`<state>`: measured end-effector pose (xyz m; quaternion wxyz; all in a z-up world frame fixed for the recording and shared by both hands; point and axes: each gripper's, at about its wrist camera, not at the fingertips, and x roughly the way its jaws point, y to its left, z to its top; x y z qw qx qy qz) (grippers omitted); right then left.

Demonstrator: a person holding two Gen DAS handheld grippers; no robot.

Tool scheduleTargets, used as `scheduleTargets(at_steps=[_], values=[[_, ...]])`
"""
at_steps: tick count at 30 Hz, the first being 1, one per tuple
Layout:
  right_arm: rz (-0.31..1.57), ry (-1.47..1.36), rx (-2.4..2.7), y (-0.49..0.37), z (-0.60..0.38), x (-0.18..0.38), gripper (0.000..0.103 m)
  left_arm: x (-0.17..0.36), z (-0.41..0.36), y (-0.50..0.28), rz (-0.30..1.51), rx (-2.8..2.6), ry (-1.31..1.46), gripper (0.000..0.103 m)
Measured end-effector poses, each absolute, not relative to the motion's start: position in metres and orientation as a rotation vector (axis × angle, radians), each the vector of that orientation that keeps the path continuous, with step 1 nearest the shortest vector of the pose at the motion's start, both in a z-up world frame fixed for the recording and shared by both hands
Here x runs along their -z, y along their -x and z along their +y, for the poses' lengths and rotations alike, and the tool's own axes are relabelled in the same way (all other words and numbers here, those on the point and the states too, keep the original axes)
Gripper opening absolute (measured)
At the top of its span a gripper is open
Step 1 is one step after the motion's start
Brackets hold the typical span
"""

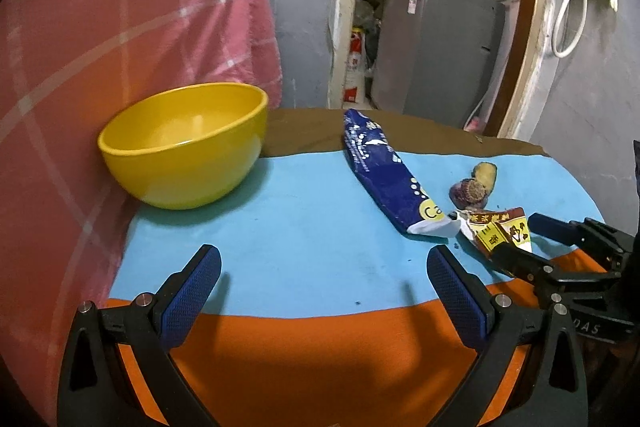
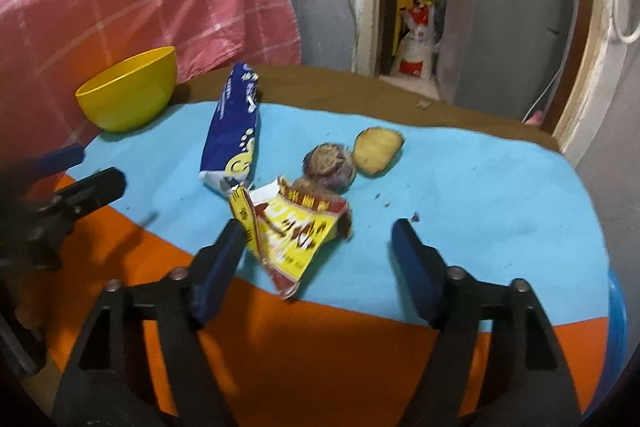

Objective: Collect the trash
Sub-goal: 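Grasp the yellow printed wrapper with the right tool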

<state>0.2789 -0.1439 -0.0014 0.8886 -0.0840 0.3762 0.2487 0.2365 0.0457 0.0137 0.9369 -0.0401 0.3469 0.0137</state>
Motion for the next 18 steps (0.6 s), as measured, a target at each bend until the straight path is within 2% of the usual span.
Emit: scheduleTargets(at_steps=[6,8,18], values=[[0.766,0.132,-0.518,-0.275,-0.157,0.000,0.071,-0.012,0.034,-0.248,0.738,0.013,0.073,0.101],[0.762,0.118,-0.512,-0.276,-0.162,0.000,0.057,-0.011,0.030,-0.251,0.746,0.022,0.062,0.101],[0.740,0.077,-0.496,-0.271,-0.181,0.000,0.039,-0.009,0.013,-0.273,0.793,0.086,0.059,0.101]])
